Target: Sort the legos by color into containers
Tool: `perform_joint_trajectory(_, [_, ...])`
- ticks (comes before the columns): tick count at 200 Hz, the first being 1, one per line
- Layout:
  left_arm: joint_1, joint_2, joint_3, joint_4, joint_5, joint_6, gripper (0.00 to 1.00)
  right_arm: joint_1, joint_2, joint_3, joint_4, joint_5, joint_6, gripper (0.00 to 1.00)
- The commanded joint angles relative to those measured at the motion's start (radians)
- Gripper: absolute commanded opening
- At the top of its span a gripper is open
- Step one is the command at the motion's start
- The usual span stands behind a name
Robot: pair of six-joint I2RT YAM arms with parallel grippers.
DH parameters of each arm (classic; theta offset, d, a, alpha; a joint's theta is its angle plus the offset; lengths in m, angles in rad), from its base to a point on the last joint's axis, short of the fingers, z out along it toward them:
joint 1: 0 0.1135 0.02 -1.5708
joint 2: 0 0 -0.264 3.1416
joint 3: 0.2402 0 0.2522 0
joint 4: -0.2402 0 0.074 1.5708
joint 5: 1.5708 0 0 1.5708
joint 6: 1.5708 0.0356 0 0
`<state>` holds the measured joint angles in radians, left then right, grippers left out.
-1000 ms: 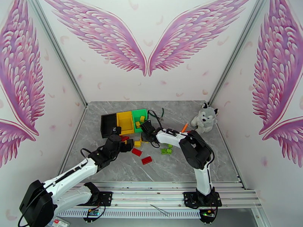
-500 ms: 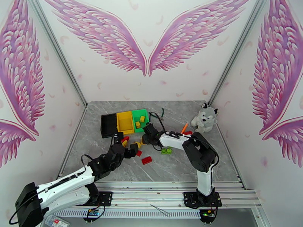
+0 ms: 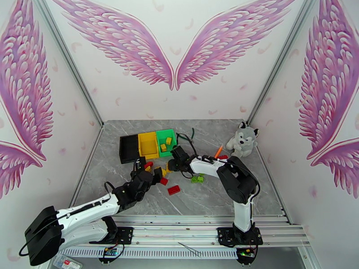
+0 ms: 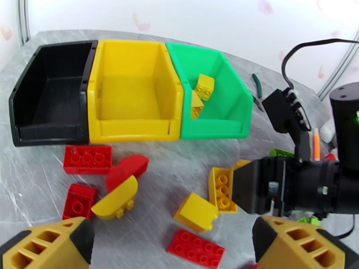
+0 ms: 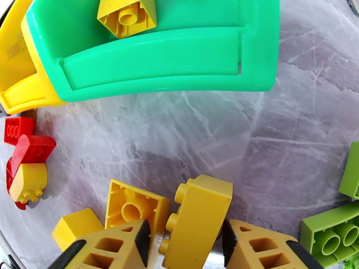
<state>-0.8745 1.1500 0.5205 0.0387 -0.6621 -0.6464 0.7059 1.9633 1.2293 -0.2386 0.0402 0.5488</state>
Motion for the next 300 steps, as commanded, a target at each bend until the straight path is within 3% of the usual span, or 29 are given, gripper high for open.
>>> perform_joint_trajectory(1, [0.023, 0.072, 0.057, 0.131, -0.037, 0.092, 0.99, -0.005, -0.028, 0.045, -0.041, -0.006, -0.013, 0.54])
perform_joint_trajectory(29, [0.082, 0.157, 0.079, 0.215, 0.030, 0.122, 0.99, -0.012, -0.023, 0.096, -0.103, 0.027, 0.007, 0.54])
perform_joint_trajectory(77, [0.233, 0.266, 0.078, 0.247, 0.235, 0.056, 0.99, -0.035, 0.028, 0.192, -0.174, 0.050, 0.018, 0.54])
perform_joint_trajectory(130, [0.199, 0.299, 0.098, 0.244, 0.258, 0.077, 0.99, -0.041, 0.117, 0.239, -0.161, 0.040, 0.019, 0.52])
perform_joint_trajectory(193, [0.116, 0.249, 0.049, 0.226, 0.207, 0.064, 0.99, -0.040, 0.106, 0.140, -0.107, 0.056, 0.041, 0.47])
perform_joint_trajectory(300, [0.112, 0.195, 0.007, 0.205, 0.191, 0.053, 0.99, -0.041, -0.008, 0.064, -0.074, 0.099, 0.028, 0.23])
